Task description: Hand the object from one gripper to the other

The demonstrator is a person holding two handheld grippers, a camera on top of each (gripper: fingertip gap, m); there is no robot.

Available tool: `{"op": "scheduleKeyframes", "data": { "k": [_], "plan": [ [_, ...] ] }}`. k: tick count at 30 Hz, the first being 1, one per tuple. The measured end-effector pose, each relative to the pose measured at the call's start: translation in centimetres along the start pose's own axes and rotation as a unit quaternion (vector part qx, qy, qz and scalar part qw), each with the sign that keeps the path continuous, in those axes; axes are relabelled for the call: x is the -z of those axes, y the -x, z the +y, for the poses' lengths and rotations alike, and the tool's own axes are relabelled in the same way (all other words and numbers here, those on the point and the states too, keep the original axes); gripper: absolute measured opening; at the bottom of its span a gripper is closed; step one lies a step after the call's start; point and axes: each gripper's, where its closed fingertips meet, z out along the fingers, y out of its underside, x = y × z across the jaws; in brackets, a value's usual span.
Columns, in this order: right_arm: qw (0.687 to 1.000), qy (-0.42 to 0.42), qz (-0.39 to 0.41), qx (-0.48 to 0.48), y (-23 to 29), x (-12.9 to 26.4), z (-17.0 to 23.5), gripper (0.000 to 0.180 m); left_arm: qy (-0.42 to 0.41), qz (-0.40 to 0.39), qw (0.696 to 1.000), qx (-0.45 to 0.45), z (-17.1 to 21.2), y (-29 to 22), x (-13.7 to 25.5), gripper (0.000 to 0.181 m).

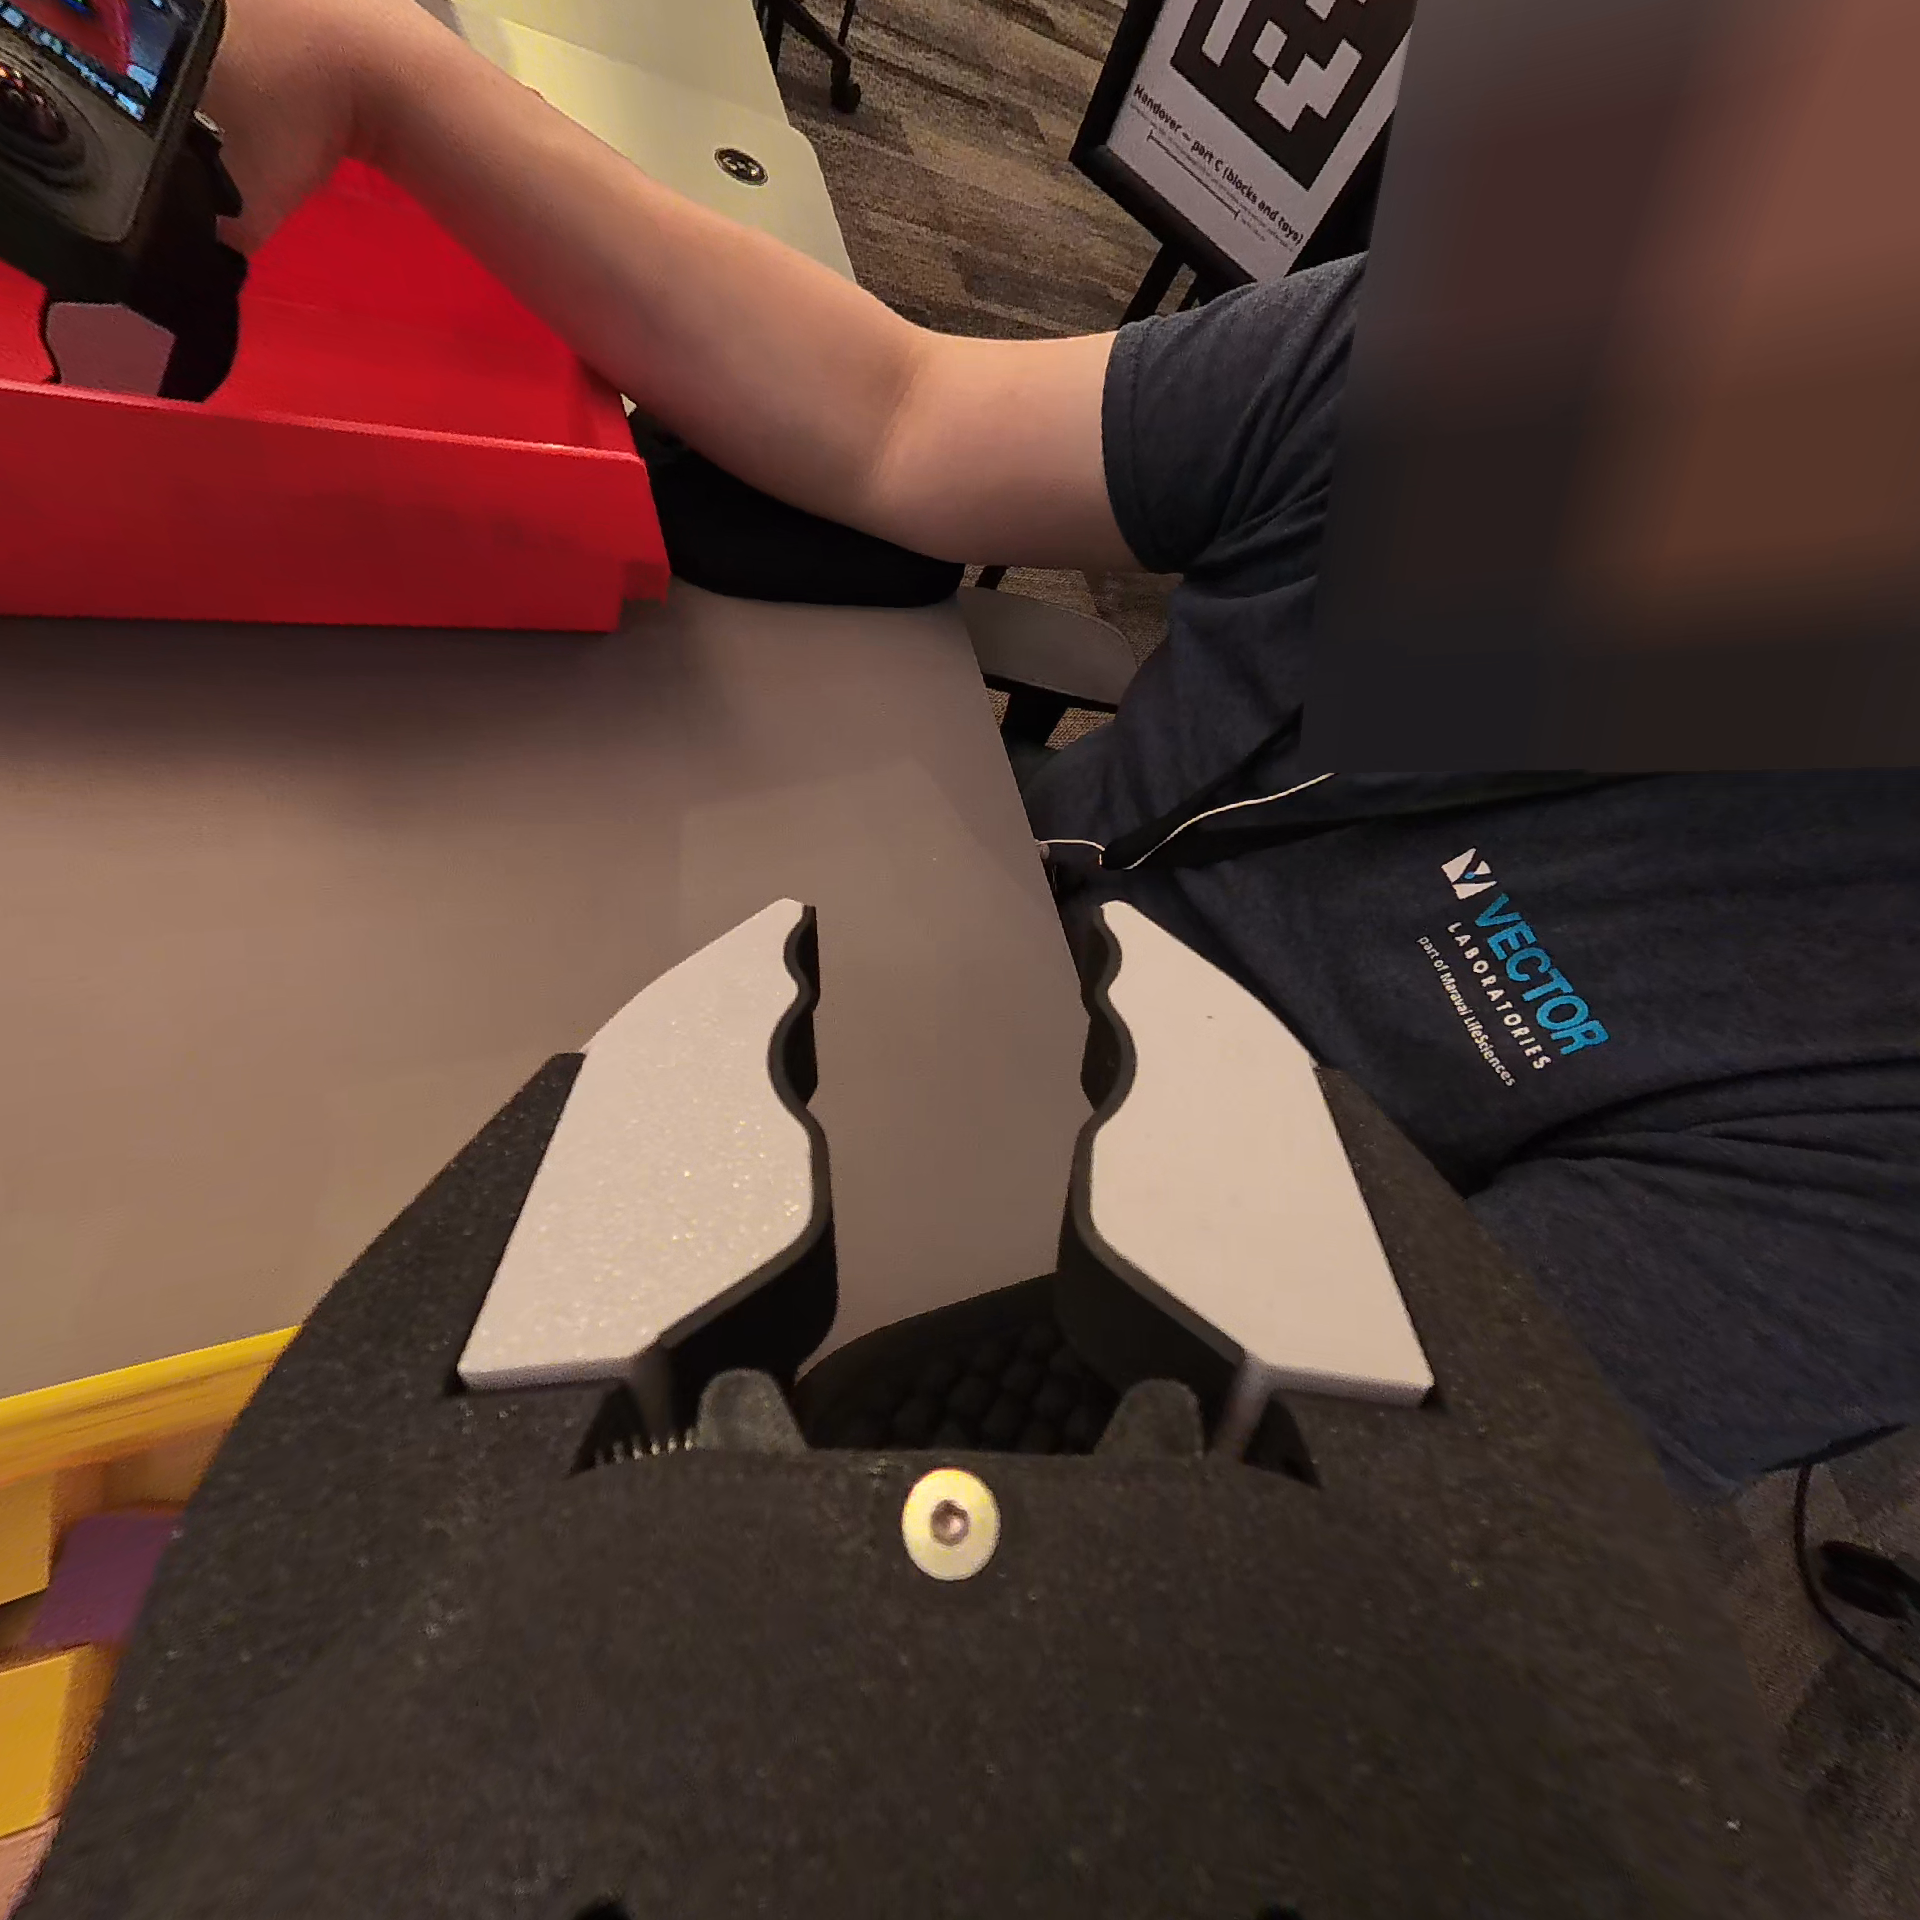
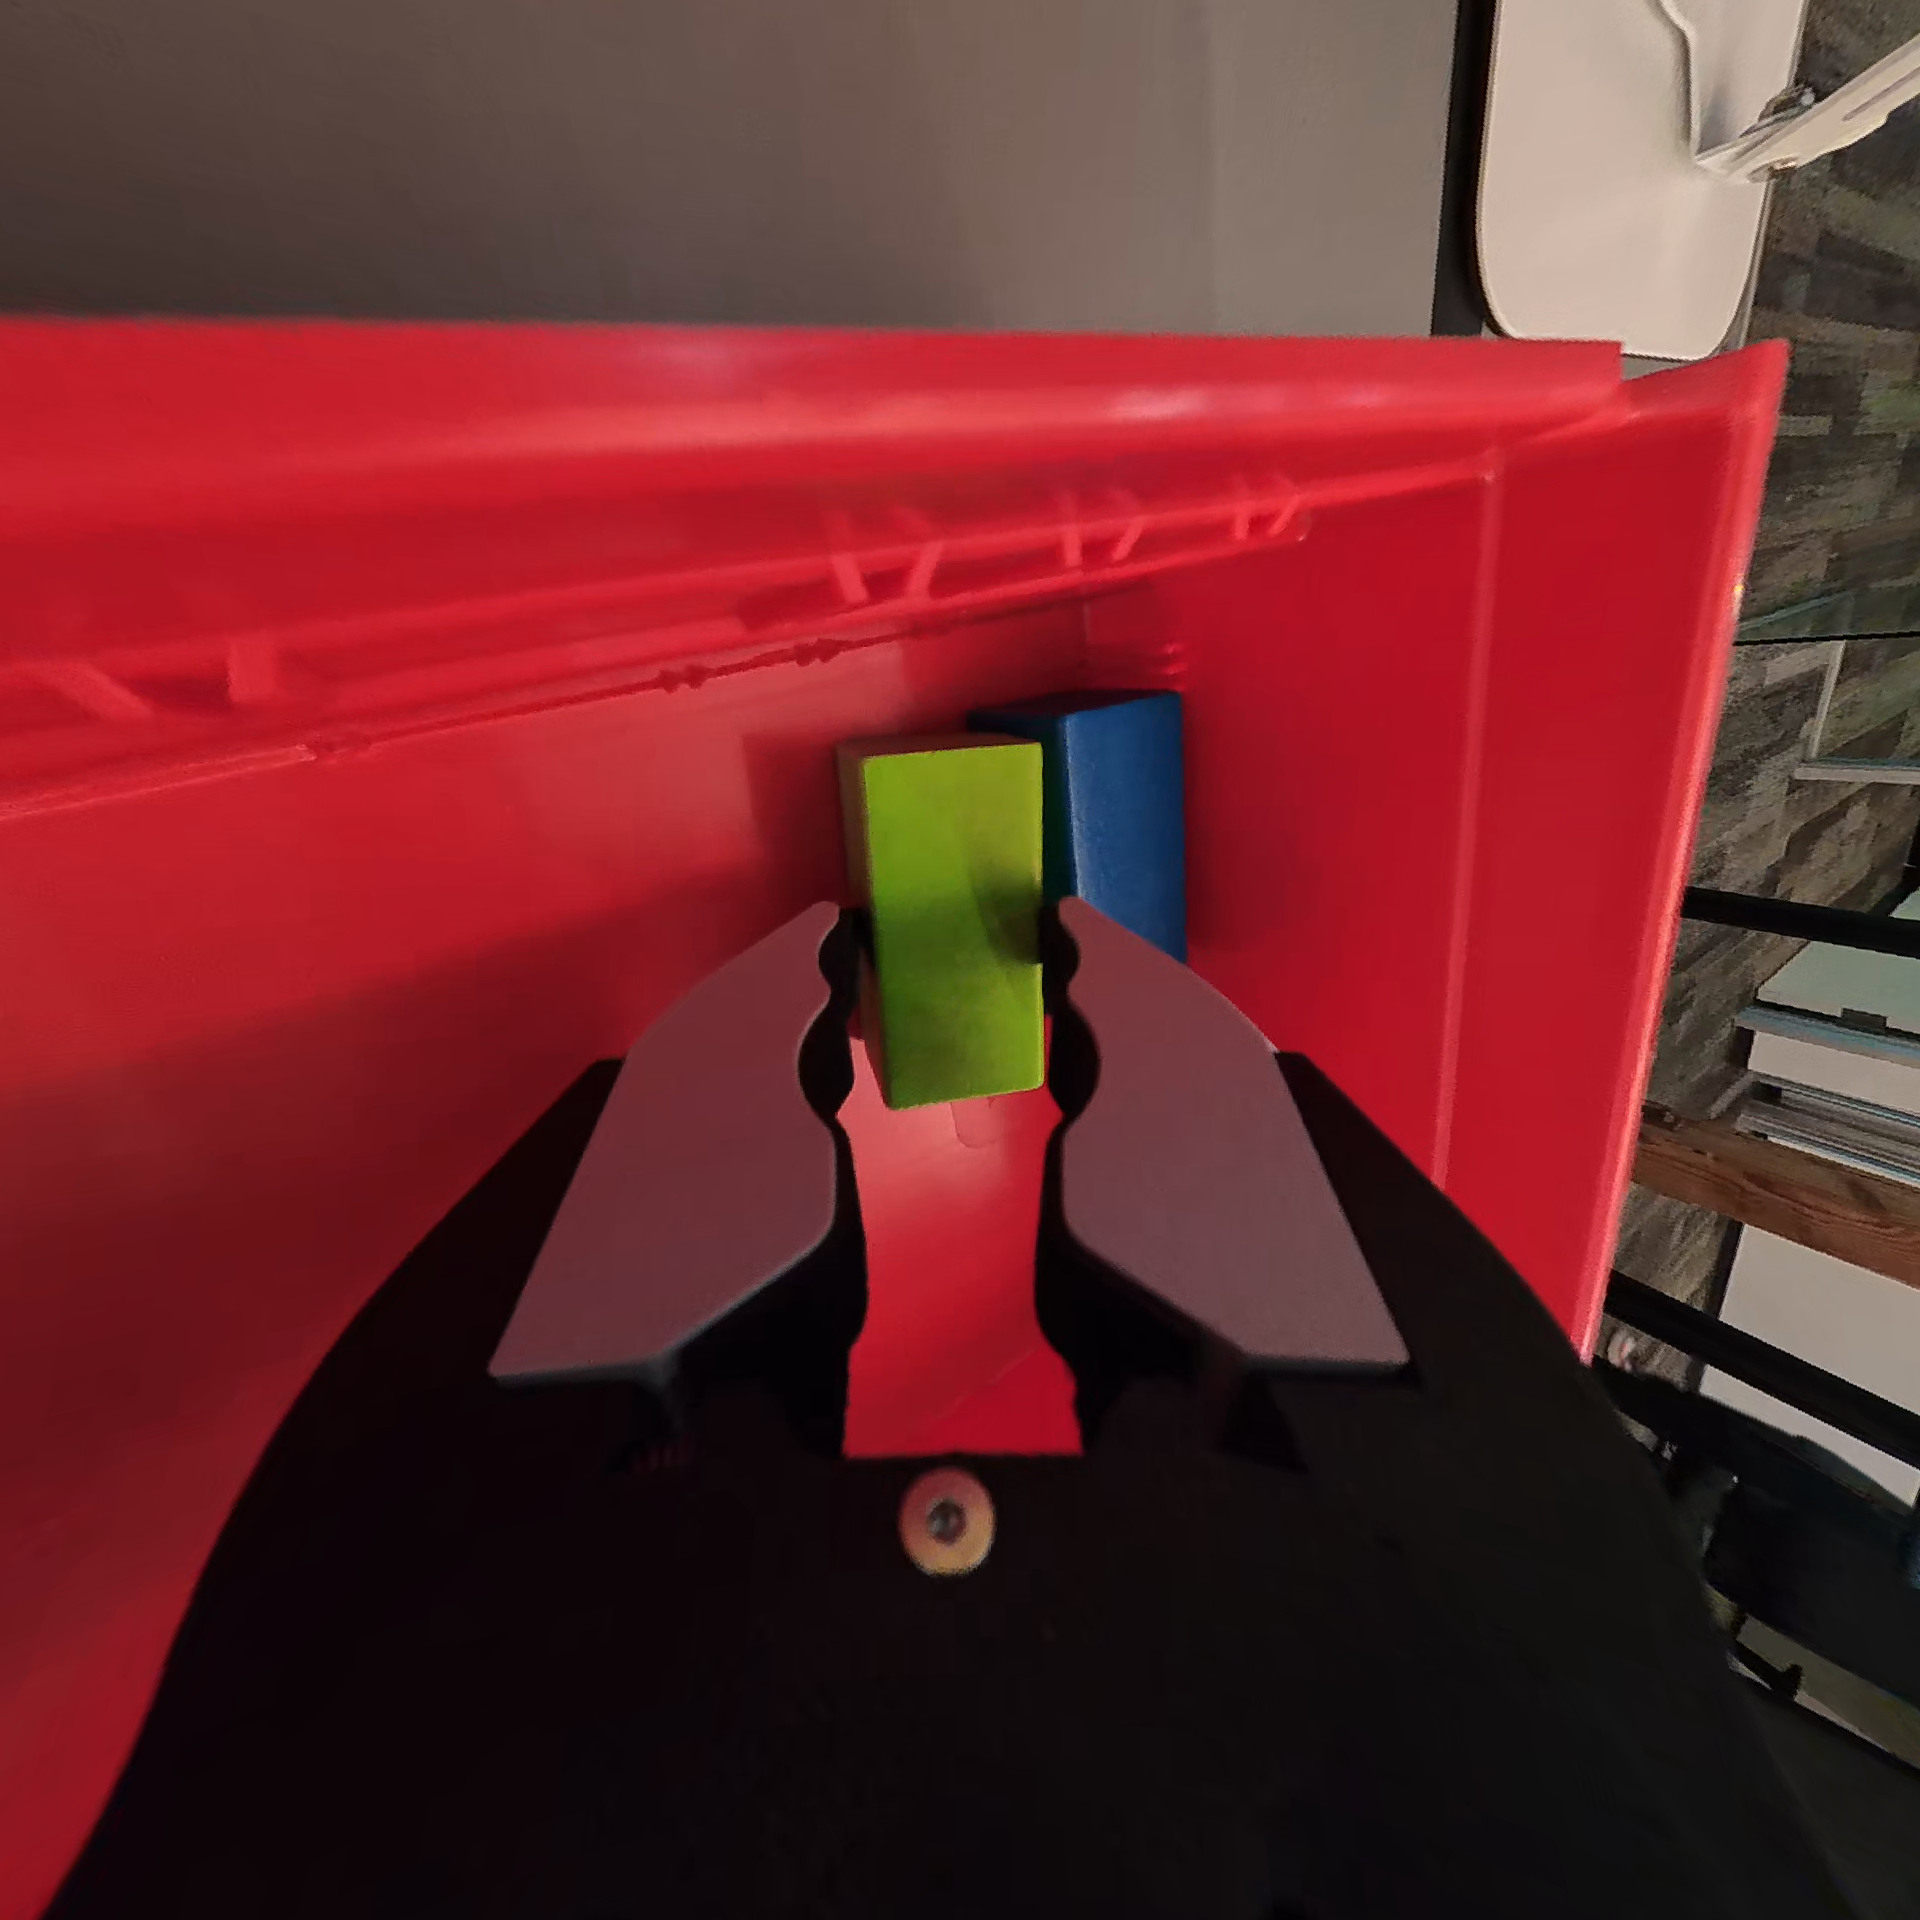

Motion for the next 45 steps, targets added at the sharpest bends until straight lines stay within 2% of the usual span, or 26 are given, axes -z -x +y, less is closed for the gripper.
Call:
{"op": "scheduleKeyframes", "data": {
  "k": [23, 26, 28, 30, 32, 35, 37, 42, 45],
  "plan": [
    [1.0, -0.025, 0.007, -0.014, -0.4, 0.4, -0.1, 0.035, 0.018, 0.009, 1.0, 0.011, 0.6, -0.1, -0.2, 0.047],
    [0.999, -0.042, 0.023, -0.017, -1.1, 1.8, -0.6, 0.034, -0.005, 0.012, 1.0, 0.02, 0.4, -0.5, 1.0, 0.037],
    [0.997, -0.06, 0.043, -0.025, -2.0, 3.7, -1.0, 0.033, -0.033, -0.013, 0.999, 0.031, 0.3, 0.1, 2.5, 0.036],
    [0.993, -0.086, 0.075, -0.035, -3.3, 6.3, -1.6, 0.033, -0.046, -0.099, 0.992, 0.064, 1.1, 2.4, 4.5, 0.037],
    [0.986, -0.115, 0.108, -0.048, -4.5, 9.0, -2.0, 0.033, -0.018, -0.233, 0.964, 0.125, 3.8, 6.0, 7.2, 0.041],
    [0.979, -0.133, 0.142, -0.057, -5.4, 11.8, -2.0, 0.033, 0.04, -0.339, 0.916, 0.209, 8.3, 8.6, 9.9, 0.046],
    [0.979, -0.127, 0.147, -0.058, -5.5, 12.5, -1.7, 0.033, 0.077, -0.381, 0.88, 0.273, 10.9, 9.8, 10.9, 0.048],
    [0.982, -0.111, 0.147, -0.051, -5.2, 12.6, -1.5, 0.033, 0.19, -0.444, 0.761, 0.432, 17.8, 12.7, 12.0, 0.053],
    [0.983, -0.105, 0.14, -0.045, -4.9, 12.3, -1.7, 0.033, 0.243, -0.442, 0.725, 0.469, 20.5, 13.8, 11.6, 0.055]
  ]
}}
